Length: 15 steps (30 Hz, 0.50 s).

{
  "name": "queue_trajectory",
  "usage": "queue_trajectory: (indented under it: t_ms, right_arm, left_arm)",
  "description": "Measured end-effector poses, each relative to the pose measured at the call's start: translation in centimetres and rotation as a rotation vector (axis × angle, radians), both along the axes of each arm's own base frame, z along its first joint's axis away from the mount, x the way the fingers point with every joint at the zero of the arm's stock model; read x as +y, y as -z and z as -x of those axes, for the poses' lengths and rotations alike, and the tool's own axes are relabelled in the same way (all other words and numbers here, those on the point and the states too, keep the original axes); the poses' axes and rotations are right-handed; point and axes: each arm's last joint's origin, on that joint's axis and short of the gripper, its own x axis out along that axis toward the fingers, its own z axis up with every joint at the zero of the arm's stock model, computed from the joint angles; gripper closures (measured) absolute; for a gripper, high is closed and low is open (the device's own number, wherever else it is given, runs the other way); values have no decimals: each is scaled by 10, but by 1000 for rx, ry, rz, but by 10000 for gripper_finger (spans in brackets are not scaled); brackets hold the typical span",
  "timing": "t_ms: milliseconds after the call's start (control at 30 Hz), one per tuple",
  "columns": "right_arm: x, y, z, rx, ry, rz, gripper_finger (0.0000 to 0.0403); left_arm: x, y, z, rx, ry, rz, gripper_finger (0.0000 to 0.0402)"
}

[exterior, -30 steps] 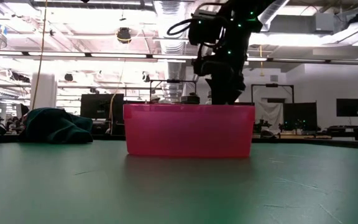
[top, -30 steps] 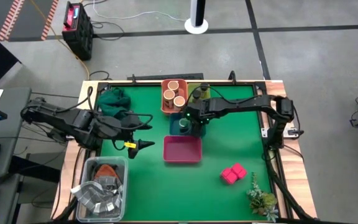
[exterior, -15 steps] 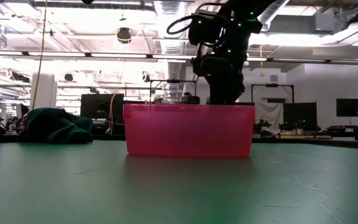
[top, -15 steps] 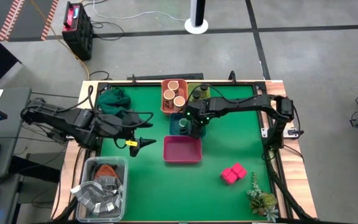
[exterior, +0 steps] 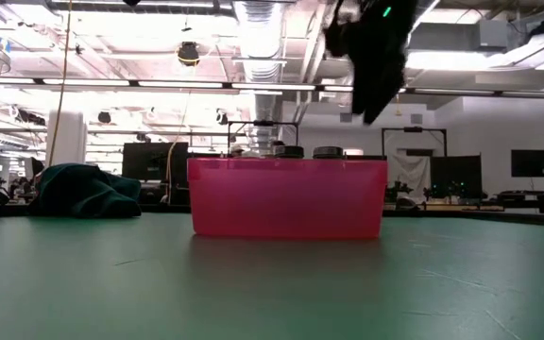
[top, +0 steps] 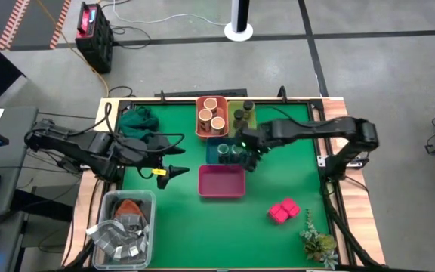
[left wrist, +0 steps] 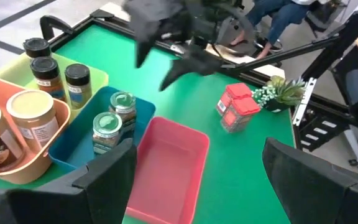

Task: Sort spices by type
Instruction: Put the right red seasoning can into the red bin

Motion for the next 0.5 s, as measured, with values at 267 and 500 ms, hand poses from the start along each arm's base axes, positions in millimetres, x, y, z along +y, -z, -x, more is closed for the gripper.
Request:
queue_trajectory:
  t_ms: [267, 500]
  right_arm:
    - [84, -13, 41, 109, 74, -61, 61]
    - [139, -11, 76, 235, 147, -135, 61]
  left_arm:
    - [0, 0, 0, -2, -3, 11, 72]
    - [0, 0, 0, 2, 3, 10, 72]
